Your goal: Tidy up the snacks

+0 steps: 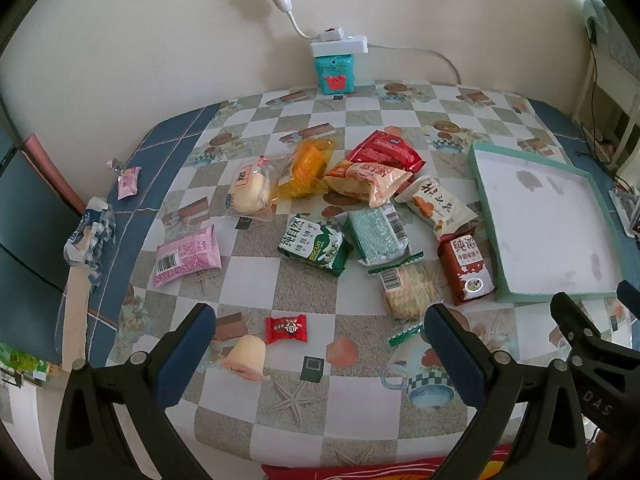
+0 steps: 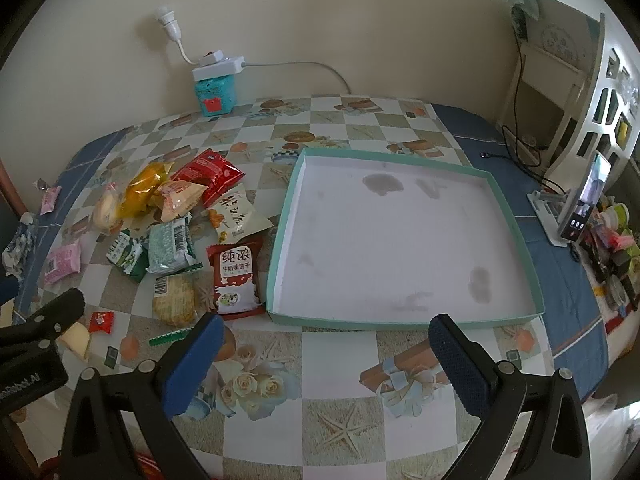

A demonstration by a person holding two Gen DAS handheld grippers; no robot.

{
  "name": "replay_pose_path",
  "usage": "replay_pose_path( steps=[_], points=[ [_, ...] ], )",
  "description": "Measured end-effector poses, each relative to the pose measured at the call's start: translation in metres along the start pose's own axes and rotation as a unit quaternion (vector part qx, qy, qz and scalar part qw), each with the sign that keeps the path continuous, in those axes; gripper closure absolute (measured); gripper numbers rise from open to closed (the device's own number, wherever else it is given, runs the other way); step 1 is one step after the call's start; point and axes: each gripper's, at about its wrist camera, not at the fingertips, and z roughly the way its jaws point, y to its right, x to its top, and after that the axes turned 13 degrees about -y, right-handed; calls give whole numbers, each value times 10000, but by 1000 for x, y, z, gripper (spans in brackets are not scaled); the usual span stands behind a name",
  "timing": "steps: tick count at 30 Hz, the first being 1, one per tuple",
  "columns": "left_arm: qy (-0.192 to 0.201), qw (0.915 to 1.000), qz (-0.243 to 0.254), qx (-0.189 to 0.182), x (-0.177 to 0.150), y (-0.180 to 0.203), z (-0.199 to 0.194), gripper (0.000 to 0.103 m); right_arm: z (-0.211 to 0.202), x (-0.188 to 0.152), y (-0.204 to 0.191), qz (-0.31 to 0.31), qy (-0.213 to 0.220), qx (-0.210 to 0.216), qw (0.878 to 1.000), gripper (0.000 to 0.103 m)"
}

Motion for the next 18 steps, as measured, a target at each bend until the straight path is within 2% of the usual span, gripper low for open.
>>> replay_pose_path(
  steps=[5, 7, 9, 11, 15, 18],
  points=[
    [14, 9993, -206, -311, 1, -11, -3, 0, 2, 2, -2, -34, -15, -55, 10000, 0],
    [33, 9989, -305, -356, 1, -19, -1, 0, 3, 3, -4, -55, -25, -70, 10000, 0],
    [30, 9991, -361, -241, 1, -28, 0, 0, 5, 5, -5, -66, -25, -61, 10000, 0],
    [19, 9988, -481, -64, 0, -42, 4, 0, 6, 7, -6, -41, -7, 35, 10000, 0],
    [49, 9954, -935, -190, -2, -76, 19, 0, 12, 18, -18, -79, -29, 356, 9993, 0],
    [-95, 9929, -1169, -178, -8, -99, 34, 0, 21, 27, -37, -237, -148, 579, 9979, 0]
  ],
)
